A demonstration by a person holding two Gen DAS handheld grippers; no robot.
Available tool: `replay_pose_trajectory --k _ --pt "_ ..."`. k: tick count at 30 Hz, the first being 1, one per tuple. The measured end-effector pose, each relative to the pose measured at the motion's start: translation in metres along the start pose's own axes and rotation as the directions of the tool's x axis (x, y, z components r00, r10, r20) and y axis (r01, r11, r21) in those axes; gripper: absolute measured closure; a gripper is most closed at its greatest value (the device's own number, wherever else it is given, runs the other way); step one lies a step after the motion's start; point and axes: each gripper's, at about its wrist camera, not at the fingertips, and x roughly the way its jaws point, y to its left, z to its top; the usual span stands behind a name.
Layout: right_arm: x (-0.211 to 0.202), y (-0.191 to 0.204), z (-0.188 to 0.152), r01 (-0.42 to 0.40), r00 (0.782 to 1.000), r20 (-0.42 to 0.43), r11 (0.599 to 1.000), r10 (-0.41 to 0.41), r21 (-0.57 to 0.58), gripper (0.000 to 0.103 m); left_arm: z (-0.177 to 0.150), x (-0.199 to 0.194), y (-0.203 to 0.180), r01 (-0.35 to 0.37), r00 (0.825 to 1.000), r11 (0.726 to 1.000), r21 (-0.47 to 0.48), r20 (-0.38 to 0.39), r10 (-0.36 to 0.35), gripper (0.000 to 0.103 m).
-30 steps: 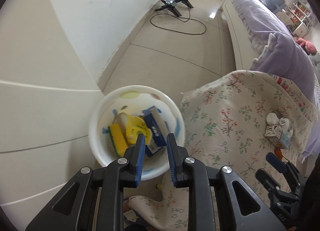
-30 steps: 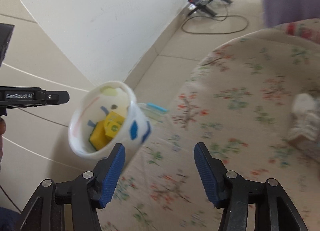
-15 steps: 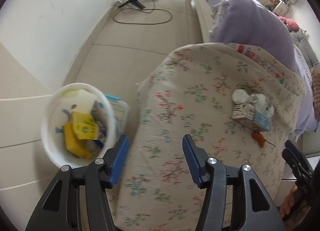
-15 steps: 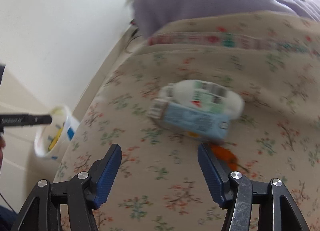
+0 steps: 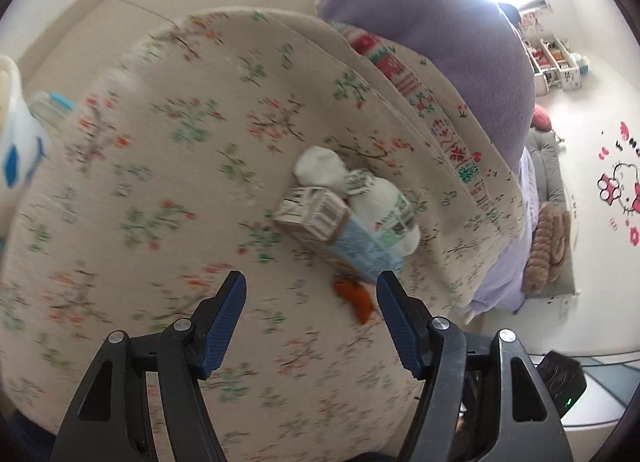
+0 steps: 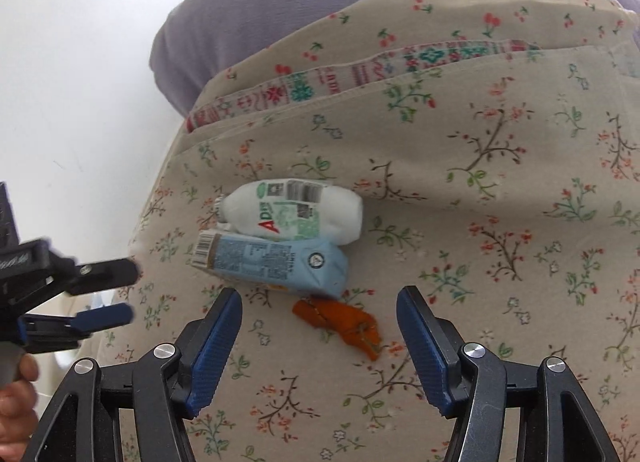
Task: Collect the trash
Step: 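Grasp the milk carton with the left gripper while the right gripper grasps the orange wrapper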
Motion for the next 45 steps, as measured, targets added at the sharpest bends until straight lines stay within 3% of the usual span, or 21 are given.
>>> replay_pose_trajectory --k 6,11,16,17,19,22,26,30,32,36,37,38,39,40,45 --pt "-0.003 -0.004 -0.005 0.106 0.994 0.012 0.994 -0.106 -0.023 0.034 -0.001 0.048 -0.033 0.029 1.0 0.999 -0.037 -0.005 -0.029 0.032" --pt "-0.01 -0.007 -0.005 0.122 0.992 0.023 0.992 -0.121 -0.032 0.034 0.001 0.074 -0.041 0.0 1.0 0.995 -0.102 0.017 0.002 0.032" --pt "-0.011 -0.014 -0.002 0.139 0.99 0.018 0.989 -0.138 -0.049 0.033 0.001 0.093 -0.041 -0.032 0.999 0.994 -0.108 0.021 0.034 0.033" --pt "-0.008 -0.016 -0.002 0.141 0.99 0.006 0.989 -0.141 -0.05 0.032 0.0 0.092 -0.039 -0.021 1.0 0.995 -0.101 0.021 0.023 0.035" --pt "0.0 -0.024 -0.001 0.156 0.987 -0.042 0.987 -0.157 -0.041 0.032 0.0 0.085 -0.038 -0.002 1.0 0.997 -0.08 0.028 0.005 0.056" --pt "0.021 -0.032 -0.003 0.177 0.973 -0.143 0.983 -0.183 -0.053 0.032 -0.003 0.073 -0.045 -0.056 0.998 0.998 -0.012 0.038 0.057 0.062" --pt "0.04 -0.025 -0.006 0.129 0.963 -0.222 0.985 -0.151 -0.111 0.032 -0.009 0.059 -0.04 -0.095 0.995 0.995 0.04 0.011 0.094 0.065" --pt "0.045 -0.003 -0.006 0.058 0.973 -0.207 0.975 -0.103 -0.214 0.029 -0.021 0.034 -0.034 -0.168 0.986 0.978 0.126 0.027 0.166 0.065" --pt "0.055 0.013 -0.009 0.038 0.972 -0.21 0.954 -0.104 -0.297 0.028 -0.029 0.022 -0.031 -0.201 0.98 0.965 0.169 0.037 0.198 0.065" --pt "0.084 0.03 -0.018 0.079 0.955 -0.222 0.888 -0.198 -0.453 0.029 -0.036 0.004 -0.02 -0.228 0.974 0.948 0.22 0.043 0.224 0.067" --pt "0.09 0.03 -0.02 0.084 0.949 -0.233 0.885 -0.211 -0.458 0.03 -0.041 0.0 -0.017 -0.237 0.971 0.944 0.231 0.045 0.233 0.067" --pt "0.095 0.03 -0.021 0.083 0.946 -0.243 0.883 -0.215 -0.462 0.041 -0.043 -0.003 -0.016 -0.244 0.97 0.94 0.24 0.046 0.24 0.067" --pt "0.1 0.03 -0.023 0.078 0.942 -0.255 0.881 -0.219 -0.467 0.066 -0.044 -0.007 -0.012 -0.248 0.969 0.937 0.248 0.048 0.244 0.067" --pt "0.103 0.031 -0.024 0.079 0.938 -0.265 0.881 -0.225 -0.467 0.075 -0.045 -0.012 -0.01 -0.257 0.966 0.932 0.257 0.051 0.252 0.067" --pt "0.093 0.042 -0.028 0.068 0.949 -0.251 0.901 -0.192 -0.429 0.08 -0.049 -0.034 0.002 -0.304 0.953 0.905 0.297 0.074 0.295 0.067"
